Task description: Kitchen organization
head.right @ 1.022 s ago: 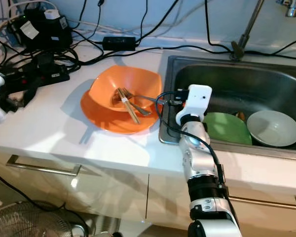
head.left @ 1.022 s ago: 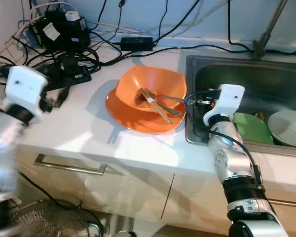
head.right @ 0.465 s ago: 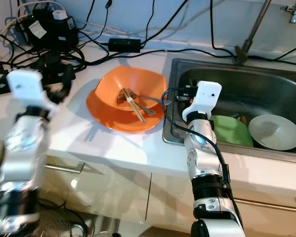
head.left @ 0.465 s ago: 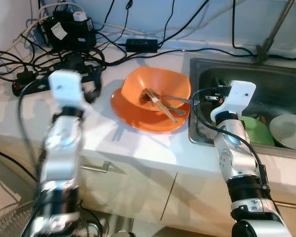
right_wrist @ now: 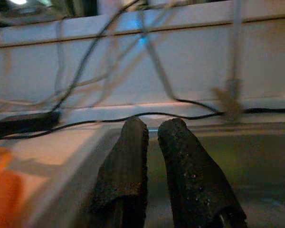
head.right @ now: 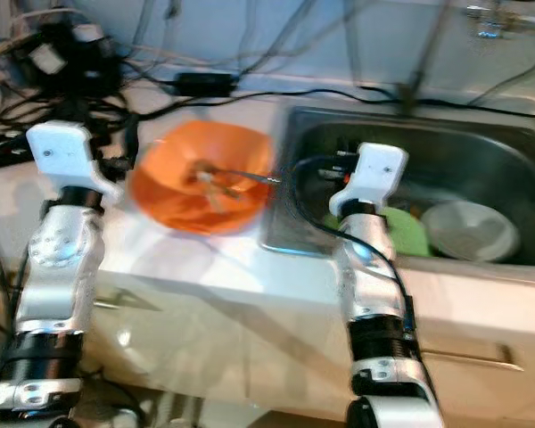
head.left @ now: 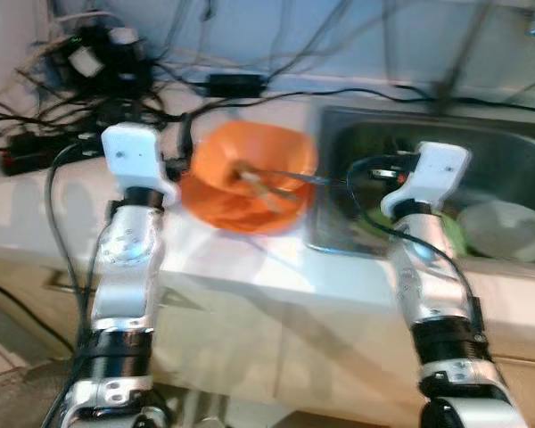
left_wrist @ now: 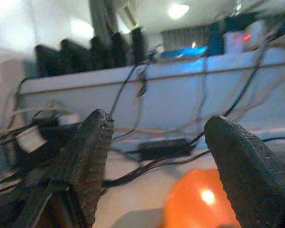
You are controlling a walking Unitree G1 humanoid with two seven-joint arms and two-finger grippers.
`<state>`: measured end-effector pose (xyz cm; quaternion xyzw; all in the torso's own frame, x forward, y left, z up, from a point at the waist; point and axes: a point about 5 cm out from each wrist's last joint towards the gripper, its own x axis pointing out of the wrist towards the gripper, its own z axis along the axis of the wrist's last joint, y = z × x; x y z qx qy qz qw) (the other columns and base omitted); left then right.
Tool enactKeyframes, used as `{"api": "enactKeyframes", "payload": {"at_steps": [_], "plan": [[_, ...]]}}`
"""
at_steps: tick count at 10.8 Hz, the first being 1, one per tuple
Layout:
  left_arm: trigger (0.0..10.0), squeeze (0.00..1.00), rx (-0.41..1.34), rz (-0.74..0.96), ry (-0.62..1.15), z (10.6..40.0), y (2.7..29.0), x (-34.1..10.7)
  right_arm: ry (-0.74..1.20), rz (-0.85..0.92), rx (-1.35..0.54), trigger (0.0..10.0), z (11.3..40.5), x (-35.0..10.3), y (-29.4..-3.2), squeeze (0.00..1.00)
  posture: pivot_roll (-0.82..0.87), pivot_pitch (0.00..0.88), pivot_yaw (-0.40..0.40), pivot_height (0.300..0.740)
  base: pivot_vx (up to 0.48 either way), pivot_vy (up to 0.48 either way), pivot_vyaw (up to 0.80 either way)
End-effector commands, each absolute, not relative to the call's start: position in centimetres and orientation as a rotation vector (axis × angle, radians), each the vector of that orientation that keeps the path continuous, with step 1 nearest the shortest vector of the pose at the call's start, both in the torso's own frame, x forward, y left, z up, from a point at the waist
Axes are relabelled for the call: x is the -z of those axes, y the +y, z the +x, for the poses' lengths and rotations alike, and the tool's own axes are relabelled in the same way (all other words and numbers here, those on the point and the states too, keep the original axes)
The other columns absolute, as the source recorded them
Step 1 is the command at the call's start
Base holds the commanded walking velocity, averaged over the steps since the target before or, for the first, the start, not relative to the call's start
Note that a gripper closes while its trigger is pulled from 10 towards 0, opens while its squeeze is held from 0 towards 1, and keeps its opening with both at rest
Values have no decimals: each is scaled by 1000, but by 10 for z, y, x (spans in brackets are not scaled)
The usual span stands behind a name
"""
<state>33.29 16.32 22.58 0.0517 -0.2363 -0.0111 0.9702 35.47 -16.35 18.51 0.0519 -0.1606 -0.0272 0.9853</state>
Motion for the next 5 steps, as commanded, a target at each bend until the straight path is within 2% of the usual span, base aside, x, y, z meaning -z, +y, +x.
{"api": "enactKeyframes", "payload": {"at_steps": [1,4,5], "plan": [[10000,0,-6,118,-496,333,170,-230,-336,110,35,10000,354,-187,-158,0,206,41,12,740,0,-307,0],[10000,0,-22,117,-521,332,172,-235,-333,108,29,10000,354,-187,-158,0,203,46,8,740,0,-326,0],[10000,0,-25,118,-531,333,173,-238,-325,89,17,10000,354,-186,-156,0,205,47,7,740,0,0,0]]}}
